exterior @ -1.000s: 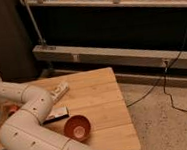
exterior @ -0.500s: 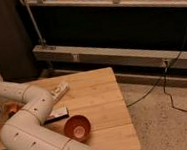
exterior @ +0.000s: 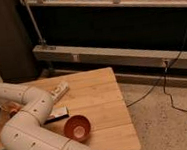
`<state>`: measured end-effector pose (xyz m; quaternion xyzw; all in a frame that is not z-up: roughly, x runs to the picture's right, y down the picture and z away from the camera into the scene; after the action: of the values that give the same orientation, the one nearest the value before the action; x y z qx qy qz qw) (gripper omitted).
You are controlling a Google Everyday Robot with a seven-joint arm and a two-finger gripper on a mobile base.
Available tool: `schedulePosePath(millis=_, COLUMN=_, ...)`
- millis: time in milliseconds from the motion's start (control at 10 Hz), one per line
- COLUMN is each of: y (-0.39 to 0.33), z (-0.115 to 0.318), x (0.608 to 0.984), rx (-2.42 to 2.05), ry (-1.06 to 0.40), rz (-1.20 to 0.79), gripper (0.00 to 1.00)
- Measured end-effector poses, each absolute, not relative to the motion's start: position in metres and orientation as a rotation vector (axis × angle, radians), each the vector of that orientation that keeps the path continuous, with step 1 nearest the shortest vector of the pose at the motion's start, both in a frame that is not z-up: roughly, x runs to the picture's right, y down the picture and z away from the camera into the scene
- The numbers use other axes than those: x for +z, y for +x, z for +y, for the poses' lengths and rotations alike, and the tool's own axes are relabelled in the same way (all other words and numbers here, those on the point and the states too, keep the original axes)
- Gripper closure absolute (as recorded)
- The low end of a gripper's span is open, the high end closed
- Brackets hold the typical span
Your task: Place the pepper in the ceramic cup
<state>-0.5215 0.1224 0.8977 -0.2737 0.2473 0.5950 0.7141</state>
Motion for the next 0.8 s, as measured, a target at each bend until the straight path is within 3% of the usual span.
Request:
schedulePosePath(millis=300, y=-0.519, z=0.119, x=0.893, rx=1.304, ry=-0.622, rz=0.547, gripper=1.0)
schedulePosePath(millis=800, y=-0.497, z=0.078, x=0.86, rx=1.204, ry=-0.646, rz=0.497, gripper=1.0)
